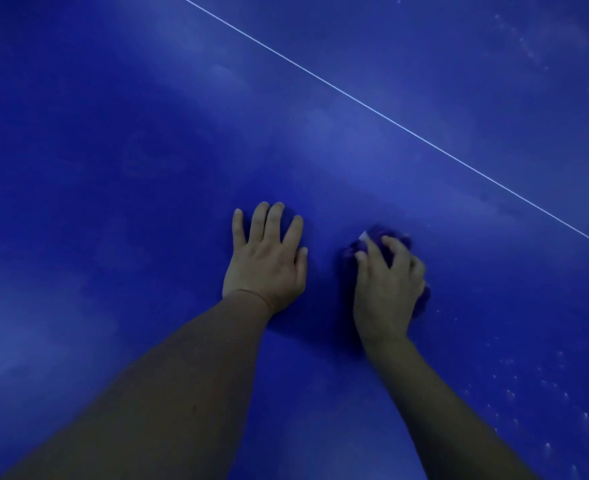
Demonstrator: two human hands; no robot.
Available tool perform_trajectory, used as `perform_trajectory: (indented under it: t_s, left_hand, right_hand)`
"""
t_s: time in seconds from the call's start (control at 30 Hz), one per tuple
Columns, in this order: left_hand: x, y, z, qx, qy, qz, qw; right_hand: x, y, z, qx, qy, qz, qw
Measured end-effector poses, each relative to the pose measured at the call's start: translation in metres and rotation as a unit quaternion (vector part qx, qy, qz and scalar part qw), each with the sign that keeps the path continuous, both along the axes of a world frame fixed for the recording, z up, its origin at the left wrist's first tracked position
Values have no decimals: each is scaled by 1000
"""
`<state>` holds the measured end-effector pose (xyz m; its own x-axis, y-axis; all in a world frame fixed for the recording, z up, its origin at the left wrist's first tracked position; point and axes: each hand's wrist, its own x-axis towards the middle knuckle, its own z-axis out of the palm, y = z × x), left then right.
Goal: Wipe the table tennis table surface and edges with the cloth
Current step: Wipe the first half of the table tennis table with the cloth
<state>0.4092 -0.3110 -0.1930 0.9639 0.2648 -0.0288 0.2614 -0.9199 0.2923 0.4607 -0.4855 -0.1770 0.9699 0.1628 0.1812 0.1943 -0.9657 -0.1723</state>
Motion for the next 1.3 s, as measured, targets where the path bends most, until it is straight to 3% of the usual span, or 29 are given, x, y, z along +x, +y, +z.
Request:
perform_trajectory:
  t_s: [0.2, 0.4, 0.57, 0.7, 0.83, 0.93, 1.07, 1.17, 1.3]
  left_hand:
    - [0, 0, 4, -2, 24, 0, 1000]
    - [4, 6, 7, -43, 19, 21, 999]
    - [36, 5, 17, -22, 16, 33, 999]
    - [68, 0, 13, -23, 18, 40, 999]
    - [74, 4, 4, -12, -7, 32, 999]
    - [73, 4, 5, -11, -3, 28, 1000]
    - [74, 4, 6, -16, 4, 28, 999]
    - [73, 3, 7, -21, 0, 35, 999]
    - [74, 3, 6, -18, 5, 35, 999]
  right_hand:
    - [24, 42, 0, 15, 19, 100, 995]
    - [73, 19, 4, 12, 48, -38, 998]
    - [22, 45, 3, 20, 38, 45, 998]
    - [59, 61, -1, 25, 53, 77, 995]
    - [93, 32, 0, 9, 63, -7, 998]
    - [73, 18, 2, 31, 55, -52, 997]
    - [56, 45, 0, 28, 39, 31, 998]
    - [94, 68, 0, 18, 33, 88, 995]
    - [149, 55, -1, -16, 30, 26, 999]
